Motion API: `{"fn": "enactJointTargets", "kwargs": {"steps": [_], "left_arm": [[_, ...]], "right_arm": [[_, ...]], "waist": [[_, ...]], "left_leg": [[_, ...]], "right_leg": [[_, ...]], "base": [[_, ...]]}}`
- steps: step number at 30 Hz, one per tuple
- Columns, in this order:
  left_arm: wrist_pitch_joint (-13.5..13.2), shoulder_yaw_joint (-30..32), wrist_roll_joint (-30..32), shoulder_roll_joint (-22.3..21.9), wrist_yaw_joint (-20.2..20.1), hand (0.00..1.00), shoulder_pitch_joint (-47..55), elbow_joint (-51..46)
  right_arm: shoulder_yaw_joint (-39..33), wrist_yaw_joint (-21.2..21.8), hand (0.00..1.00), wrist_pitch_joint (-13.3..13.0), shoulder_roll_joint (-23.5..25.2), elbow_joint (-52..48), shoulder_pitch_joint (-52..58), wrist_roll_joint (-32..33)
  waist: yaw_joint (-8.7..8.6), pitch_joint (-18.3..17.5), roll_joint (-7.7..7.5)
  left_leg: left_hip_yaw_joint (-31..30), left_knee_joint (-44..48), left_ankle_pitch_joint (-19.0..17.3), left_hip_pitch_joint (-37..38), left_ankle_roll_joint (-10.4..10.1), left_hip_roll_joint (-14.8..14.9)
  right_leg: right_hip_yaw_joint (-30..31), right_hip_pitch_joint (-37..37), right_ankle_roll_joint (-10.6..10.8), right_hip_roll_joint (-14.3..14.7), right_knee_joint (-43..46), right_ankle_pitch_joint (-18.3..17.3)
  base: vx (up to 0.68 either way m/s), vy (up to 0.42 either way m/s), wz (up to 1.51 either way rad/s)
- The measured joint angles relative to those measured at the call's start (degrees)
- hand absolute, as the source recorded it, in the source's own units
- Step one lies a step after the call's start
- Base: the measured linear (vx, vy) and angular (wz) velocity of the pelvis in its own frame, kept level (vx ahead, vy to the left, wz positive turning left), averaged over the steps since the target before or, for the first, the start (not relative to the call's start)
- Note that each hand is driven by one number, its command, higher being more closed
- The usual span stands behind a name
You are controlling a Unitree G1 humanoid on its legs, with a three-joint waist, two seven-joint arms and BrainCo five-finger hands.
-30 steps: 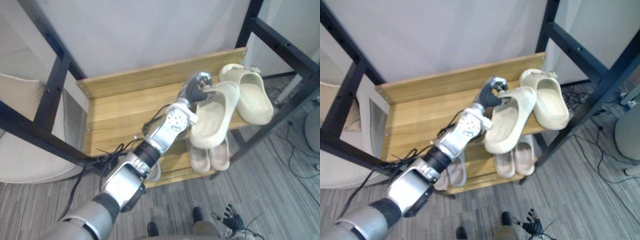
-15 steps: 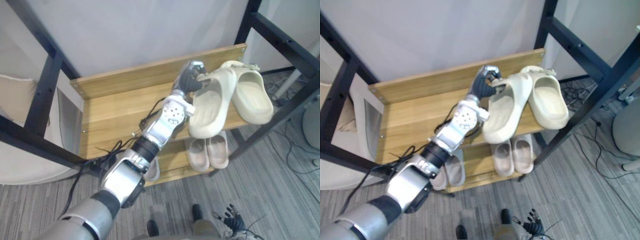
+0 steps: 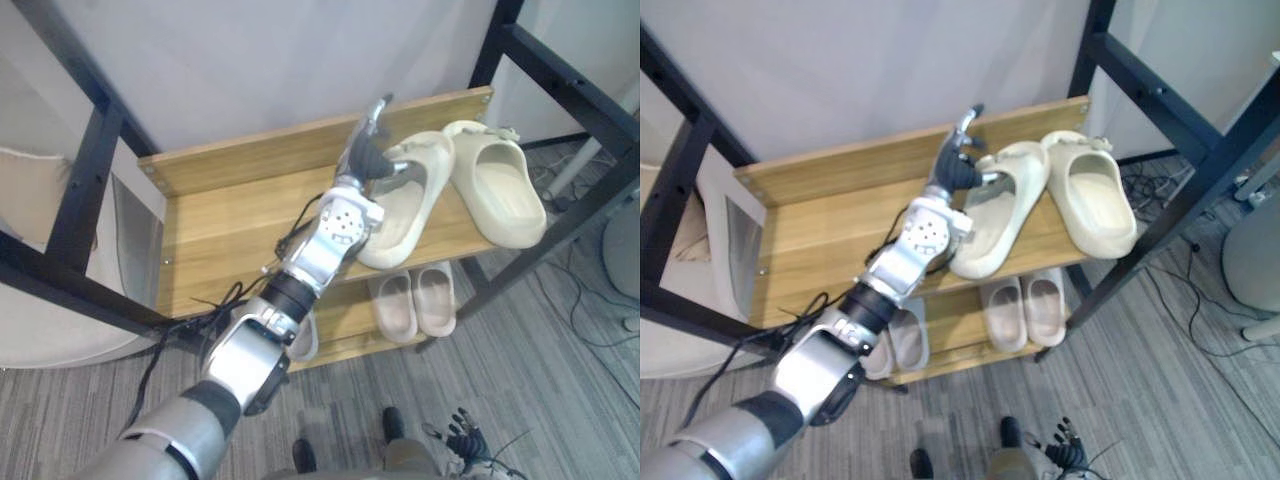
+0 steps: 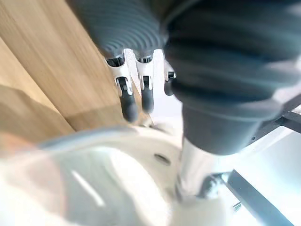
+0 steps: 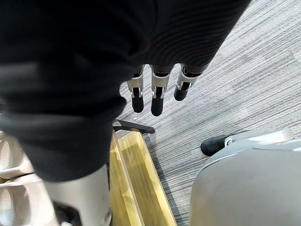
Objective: Organize the slippers on the shoe rack
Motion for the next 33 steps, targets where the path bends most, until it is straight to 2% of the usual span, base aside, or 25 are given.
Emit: {"fn": "enactJointTargets", "kwargs": {"steps": [9,14,19,22,27,30,33], "left_arm": [[-0.03,0.01,-0.32,-0.04,0.09,0.00,0.35,-0.52],[-0.42,0.05,-3.20,0.27,0.21,0.00,3.91,-7.72],[-2.42,0.11,-9.50,0.89,0.04,0.00,9.48,-16.18],[-4.65,0.89,-15.58,2.98,-0.98,0.00,13.65,-22.43],[-6.81,1.27,-24.28,4.63,-2.52,0.00,20.30,-28.01],[-6.91,1.15,-29.07,5.03,-3.27,0.00,24.55,-30.37],[-7.38,0.04,-32.04,6.84,-5.08,0.00,28.38,-31.85]], "right_arm": [[0.16,-0.11,0.00,-0.04,0.01,0.05,0.01,-0.01],[0.61,-0.17,0.00,-0.08,-0.03,0.09,0.08,-0.01],[1.81,-0.31,0.00,-0.05,-0.73,0.14,0.21,-0.13],[1.80,-0.33,0.00,0.02,-0.79,0.27,0.22,-0.14],[2.31,-0.32,0.00,0.11,-1.70,2.23,-0.28,-0.14],[2.43,-0.37,0.00,0.26,-2.18,4.15,-0.81,-0.12],[2.50,-0.52,0.00,0.53,-2.27,5.97,-1.77,-0.12]], "waist": [[0.01,0.10,-0.16],[0.41,0.25,-0.40],[0.75,0.22,-0.47],[1.29,0.21,-0.47],[1.78,-0.06,-0.54],[2.63,-0.37,-0.59],[2.49,-0.88,-0.80]], "left_leg": [[-0.72,0.09,0.01,0.01,0.01,0.00],[-1.10,0.58,0.01,0.01,0.01,0.02],[-3.19,0.84,0.02,0.15,0.02,0.03],[-4.09,0.88,0.05,0.08,0.02,0.06],[-5.79,0.95,0.06,0.09,0.01,-0.08],[-6.23,0.93,0.07,-0.05,0.01,-0.17],[-7.20,0.94,0.07,0.07,0.00,-0.22]], "right_leg": [[-0.35,0.42,-0.02,-0.04,-0.26,0.16],[-1.12,1.34,-0.07,-0.11,-0.86,0.43],[-2.71,3.05,-0.13,-0.16,-1.83,0.54],[-3.58,3.48,-0.18,-0.15,-2.04,0.61],[-4.98,4.92,-0.16,-0.14,-3.02,0.62],[-5.42,5.12,-0.16,-0.17,-3.33,0.62],[-6.74,6.22,-0.31,-0.05,-4.30,0.84]], "base": [[0.00,0.000,0.01],[-0.01,-0.007,0.06],[-0.02,-0.014,0.19],[-0.02,-0.016,0.11],[0.01,-0.010,0.18],[0.01,-0.006,0.06],[0.01,-0.019,0.13]]}}
